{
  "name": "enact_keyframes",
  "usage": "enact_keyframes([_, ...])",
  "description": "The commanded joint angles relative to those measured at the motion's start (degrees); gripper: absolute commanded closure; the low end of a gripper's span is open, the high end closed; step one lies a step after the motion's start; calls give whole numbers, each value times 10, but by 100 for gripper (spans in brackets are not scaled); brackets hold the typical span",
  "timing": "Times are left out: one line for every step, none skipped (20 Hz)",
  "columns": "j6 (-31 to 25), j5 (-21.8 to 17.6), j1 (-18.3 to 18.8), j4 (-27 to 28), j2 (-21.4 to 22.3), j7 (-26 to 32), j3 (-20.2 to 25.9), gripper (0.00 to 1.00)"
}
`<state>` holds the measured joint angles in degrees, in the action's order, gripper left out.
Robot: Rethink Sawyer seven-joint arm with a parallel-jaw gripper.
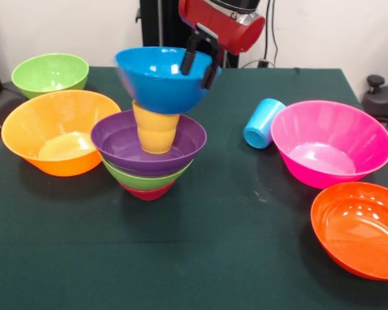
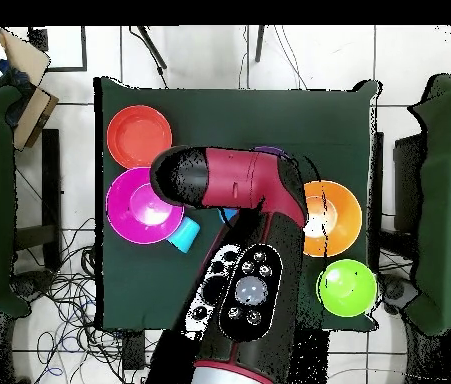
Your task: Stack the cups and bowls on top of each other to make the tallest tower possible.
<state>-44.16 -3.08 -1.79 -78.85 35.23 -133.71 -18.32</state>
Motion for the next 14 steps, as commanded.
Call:
enact_keyframes([31,-35,5,-34,-25,-11,32,0])
enact_keyframes([23,-31,5,-33,-26,-15,32,0])
enact_keyframes([13,-27,6,-31,-27,-17,33,0])
enact_keyframes([14,-25,7,-33,-26,-18,34,0])
enact_keyframes([11,-22,9,-33,-26,-18,36,0])
enact_keyframes([9,-21,8,-35,-26,-21,35,0])
enact_keyframes([7,-19,7,-35,-25,-22,35,0])
enact_keyframes([6,-18,7,-35,-25,-23,35,0])
enact_keyframes([3,-19,7,-33,-24,-22,35,0])
enact_keyframes([4,-19,7,-34,-24,-21,35,0])
enact_keyframes([3,-20,8,-33,-24,-19,35,0])
enact_keyframes([5,-20,8,-35,-24,-19,37,0])
enact_keyframes([7,-20,9,-36,-23,-18,37,0])
enact_keyframes([9,-20,9,-37,-23,-17,38,0])
